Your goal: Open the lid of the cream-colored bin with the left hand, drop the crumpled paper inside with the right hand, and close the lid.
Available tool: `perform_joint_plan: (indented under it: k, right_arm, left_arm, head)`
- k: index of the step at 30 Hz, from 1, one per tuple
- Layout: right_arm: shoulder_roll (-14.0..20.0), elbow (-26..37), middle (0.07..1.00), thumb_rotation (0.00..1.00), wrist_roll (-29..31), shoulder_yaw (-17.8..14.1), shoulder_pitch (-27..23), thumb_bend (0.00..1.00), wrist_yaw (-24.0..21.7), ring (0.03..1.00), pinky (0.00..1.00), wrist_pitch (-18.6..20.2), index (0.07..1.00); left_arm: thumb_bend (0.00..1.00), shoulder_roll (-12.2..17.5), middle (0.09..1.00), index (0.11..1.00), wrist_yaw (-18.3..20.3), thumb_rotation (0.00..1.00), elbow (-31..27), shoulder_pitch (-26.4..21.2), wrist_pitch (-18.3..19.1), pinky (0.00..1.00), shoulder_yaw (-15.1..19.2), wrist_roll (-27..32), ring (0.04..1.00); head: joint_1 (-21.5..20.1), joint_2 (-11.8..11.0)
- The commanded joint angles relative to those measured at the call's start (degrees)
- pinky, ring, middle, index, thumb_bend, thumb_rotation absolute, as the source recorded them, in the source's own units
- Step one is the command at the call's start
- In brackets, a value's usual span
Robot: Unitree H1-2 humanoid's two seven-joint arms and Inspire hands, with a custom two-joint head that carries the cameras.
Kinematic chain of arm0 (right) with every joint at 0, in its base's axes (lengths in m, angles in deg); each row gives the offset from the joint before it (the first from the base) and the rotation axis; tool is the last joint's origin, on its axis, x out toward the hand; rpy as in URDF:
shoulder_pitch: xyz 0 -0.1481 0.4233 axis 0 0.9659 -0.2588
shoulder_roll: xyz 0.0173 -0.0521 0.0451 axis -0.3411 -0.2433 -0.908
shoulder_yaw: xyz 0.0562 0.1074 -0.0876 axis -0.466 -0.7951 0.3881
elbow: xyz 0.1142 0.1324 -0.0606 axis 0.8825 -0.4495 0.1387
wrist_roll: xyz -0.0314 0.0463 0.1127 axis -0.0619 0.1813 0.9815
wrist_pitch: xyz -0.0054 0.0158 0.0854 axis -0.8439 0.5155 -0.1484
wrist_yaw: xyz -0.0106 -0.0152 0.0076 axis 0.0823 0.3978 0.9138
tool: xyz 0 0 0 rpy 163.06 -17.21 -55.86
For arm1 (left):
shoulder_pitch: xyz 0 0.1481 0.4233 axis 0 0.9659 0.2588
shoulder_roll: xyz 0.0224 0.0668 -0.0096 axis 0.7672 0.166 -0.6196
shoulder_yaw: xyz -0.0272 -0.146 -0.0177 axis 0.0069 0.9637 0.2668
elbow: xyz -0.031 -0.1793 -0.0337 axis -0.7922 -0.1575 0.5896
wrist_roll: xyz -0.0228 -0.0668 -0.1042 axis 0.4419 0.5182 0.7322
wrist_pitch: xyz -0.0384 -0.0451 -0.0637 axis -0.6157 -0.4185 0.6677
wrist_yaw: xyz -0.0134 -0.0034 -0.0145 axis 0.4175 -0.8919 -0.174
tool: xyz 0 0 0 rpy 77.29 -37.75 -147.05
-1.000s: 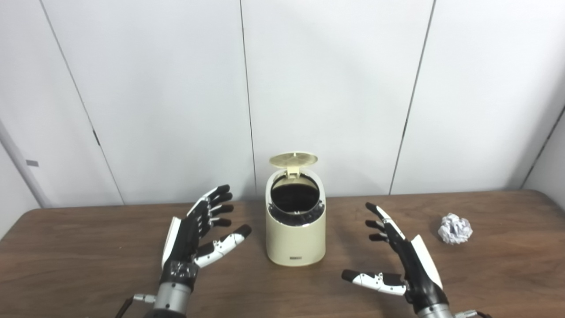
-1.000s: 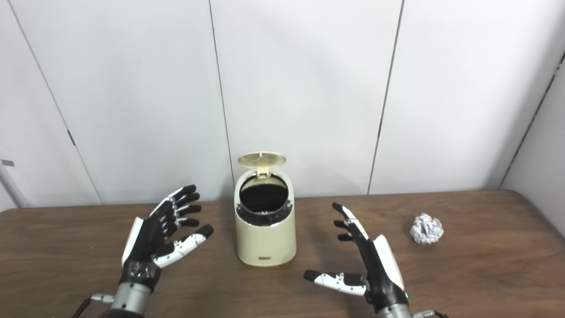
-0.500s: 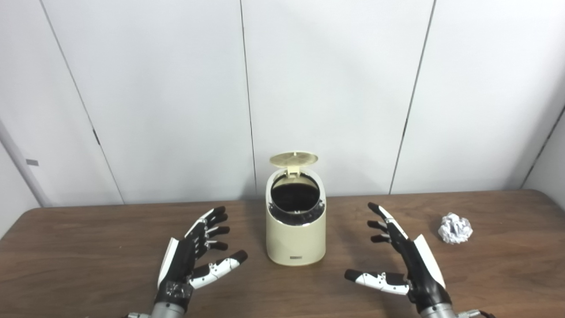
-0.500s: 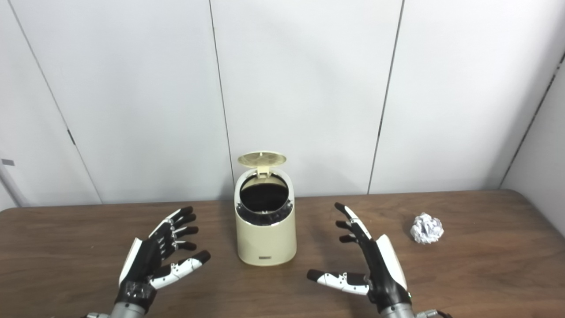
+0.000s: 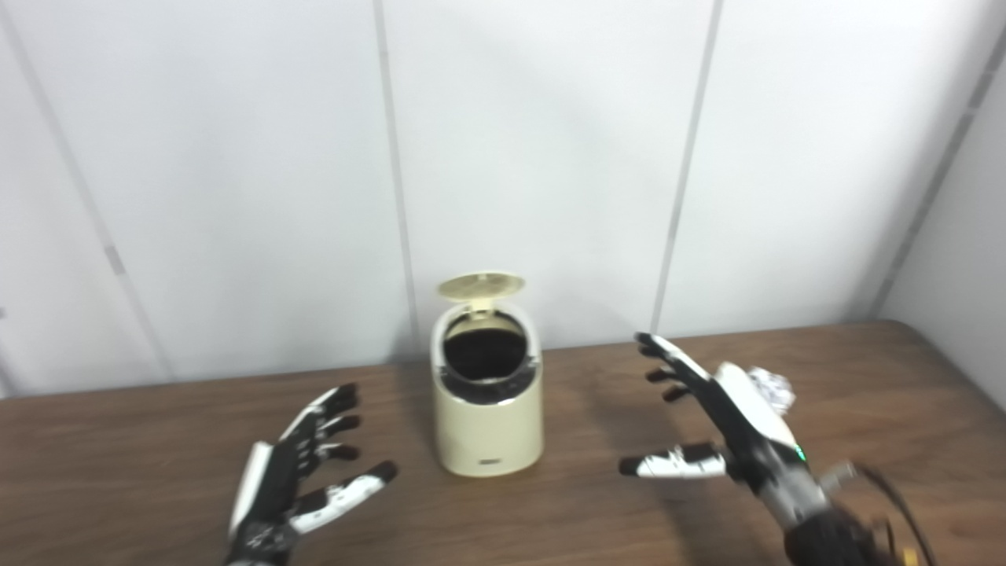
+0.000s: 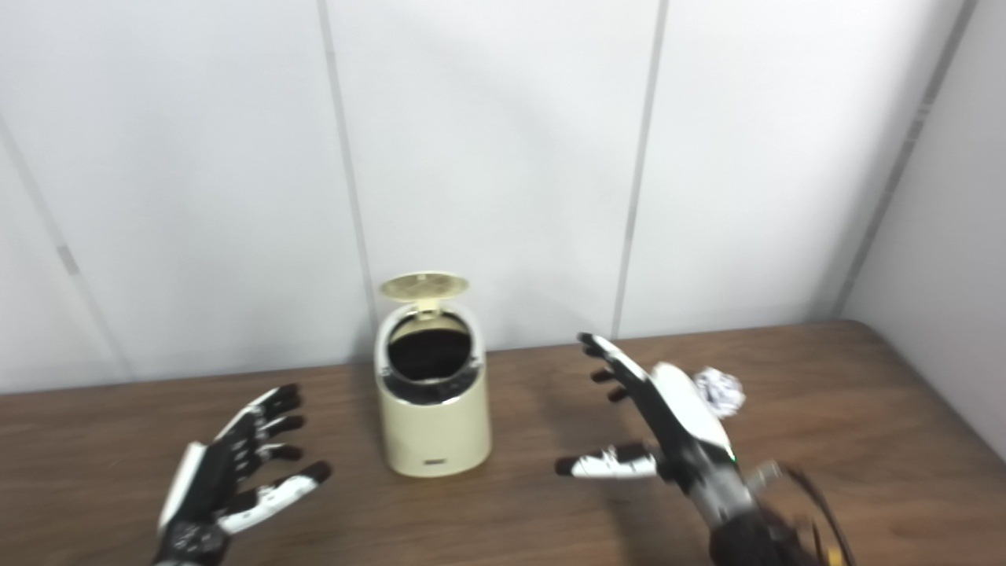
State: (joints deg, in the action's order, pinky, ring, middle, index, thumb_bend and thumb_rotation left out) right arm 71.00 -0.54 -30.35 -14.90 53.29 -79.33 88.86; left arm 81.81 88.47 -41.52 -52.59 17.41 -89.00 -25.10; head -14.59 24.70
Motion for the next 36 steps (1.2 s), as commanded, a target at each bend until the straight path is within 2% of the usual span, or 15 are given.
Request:
perform_joint_plan:
  k: [1,5,8,11,13,16,19,22,26,30,33,36]
  right_arm:
    - [3.6,1.7,0.89,0.24,-4.7,1.2,-4.2,0.88,-3.5,0.833,0.68,3.0,0.909]
    - [7.4,1.4,0.887,0.22,-11.5,3.6,-7.8,0.91,-9.1,0.819,0.64,8.1,0.897]
    - [9.7,1.9,0.887,0.19,-14.9,4.8,-10.1,0.91,-13.4,0.813,0.62,10.3,0.877]
    - [11.1,2.2,0.891,0.18,-18.1,5.4,-12.1,0.92,-18.2,0.835,0.66,12.1,0.863]
    - [12.6,1.5,0.881,0.15,-18.5,5.6,-13.4,0.92,-19.7,0.826,0.67,11.3,0.85]
    - [14.3,-0.1,0.856,0.14,-18.9,5.9,-15.1,0.93,-21.8,0.769,0.59,10.5,0.837]
    - [15.7,-2.5,0.86,0.18,-19.5,6.8,-16.6,0.94,-24.1,0.769,0.59,10.5,0.846]
    - [16.6,-5.3,0.86,0.19,-19.6,7.4,-17.7,0.95,-24.6,0.772,0.6,9.6,0.834]
    - [17.3,-8.7,0.864,0.18,-19.2,8.0,-18.8,0.95,-24.6,0.767,0.57,8.4,0.828]
    - [17.6,-12.3,0.878,0.19,-19.0,8.5,-19.7,0.95,-24.0,0.782,0.57,7.4,0.833]
    - [17.7,-14.5,0.897,0.16,-18.8,8.9,-20.4,0.92,-24.5,0.819,0.61,7.0,0.831]
    - [18.0,-16.7,0.922,0.13,-18.0,9.7,-21.2,0.9,-25.9,0.851,0.65,6.4,0.839]
  left_arm:
    - [0.79,0.8,0.862,0.896,-0.4,0.19,-0.5,-1.6,-2.7,0.64,0.4,-0.2,0.791]
    - [0.77,1.4,0.863,0.896,-0.3,0.18,-0.5,-1.6,-2.9,0.65,0.5,-0.2,0.792]
    - [0.76,1.7,0.861,0.894,0.0,0.15,-0.5,-1.6,-3.0,0.66,0.7,0.2,0.793]
    - [0.74,2.0,0.859,0.897,0.2,0.12,-0.4,-1.7,-3.1,0.66,0.9,0.5,0.793]
    - [0.74,2.1,0.86,0.901,0.2,0.11,-0.3,-1.7,-2.8,0.66,1.0,0.4,0.792]
    - [0.73,2.3,0.864,0.905,0.3,0.1,-0.2,-1.8,-2.7,0.68,1.2,0.7,0.797]
    - [0.72,2.4,0.865,0.909,0.6,0.12,0.2,-2.0,-3.2,0.72,1.3,0.9,0.805]
    - [0.72,2.4,0.862,0.908,0.5,0.13,0.3,-2.1,-3.3,0.71,1.3,0.8,0.8]
    - [0.71,2.2,0.864,0.907,0.6,0.09,0.0,-2.1,-3.2,0.68,1.2,0.8,0.8]
    - [0.69,2.3,0.865,0.904,0.9,0.07,-0.1,-1.9,-3.3,0.71,1.1,1.1,0.802]
    - [0.68,2.3,0.869,0.915,0.8,0.07,-0.5,-1.9,-3.1,0.74,1.2,1.1,0.806]
    - [0.69,2.3,0.865,0.911,0.7,0.07,-0.8,-1.7,-2.6,0.72,1.3,1.1,0.804]
  head:
    - [-0.9,-0.1]
    - [-3.1,-0.5]
    - [-4.9,-0.9]
    - [-5.9,-1.0]
    - [-6.4,-1.0]
    - [-7.2,-1.1]
    - [-7.6,-1.2]
    - [-7.7,-1.3]
    - [-7.9,-1.3]
    - [-7.8,-1.2]
    - [-7.8,-1.1]
    - [-7.9,-1.0]
